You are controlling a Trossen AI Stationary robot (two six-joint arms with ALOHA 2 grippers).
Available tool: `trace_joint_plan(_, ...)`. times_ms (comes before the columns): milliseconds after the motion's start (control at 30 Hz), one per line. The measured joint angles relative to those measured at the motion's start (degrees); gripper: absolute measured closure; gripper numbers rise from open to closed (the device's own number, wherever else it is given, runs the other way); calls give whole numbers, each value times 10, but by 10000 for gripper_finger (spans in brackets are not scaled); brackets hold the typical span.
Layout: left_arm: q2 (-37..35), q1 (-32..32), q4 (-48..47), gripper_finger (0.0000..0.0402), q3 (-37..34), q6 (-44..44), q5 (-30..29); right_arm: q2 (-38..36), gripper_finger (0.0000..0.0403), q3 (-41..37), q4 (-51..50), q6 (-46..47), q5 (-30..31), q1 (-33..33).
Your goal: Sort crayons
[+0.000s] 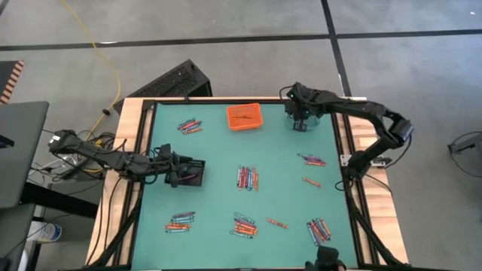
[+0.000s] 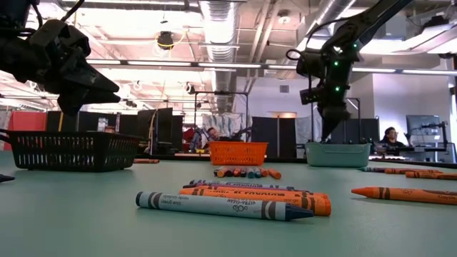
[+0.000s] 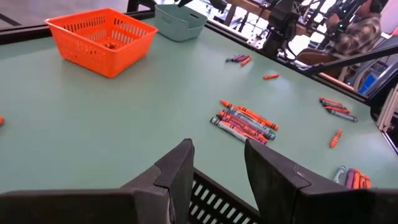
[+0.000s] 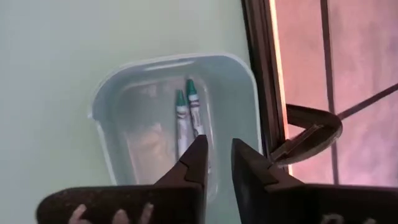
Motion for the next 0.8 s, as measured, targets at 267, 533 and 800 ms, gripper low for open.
trace_joint_plan(267, 0, 0, 0, 269, 0, 0, 0, -15, 324, 9, -35, 10, 45, 45)
trace_joint_plan(533, 0, 0, -1, 269, 0, 0, 0, -38, 324, 72, -175, 177, 43, 149)
trace_joint_plan(800, 0, 0, -8, 269, 0, -9, 76, -50, 324, 80, -195, 446, -72, 314)
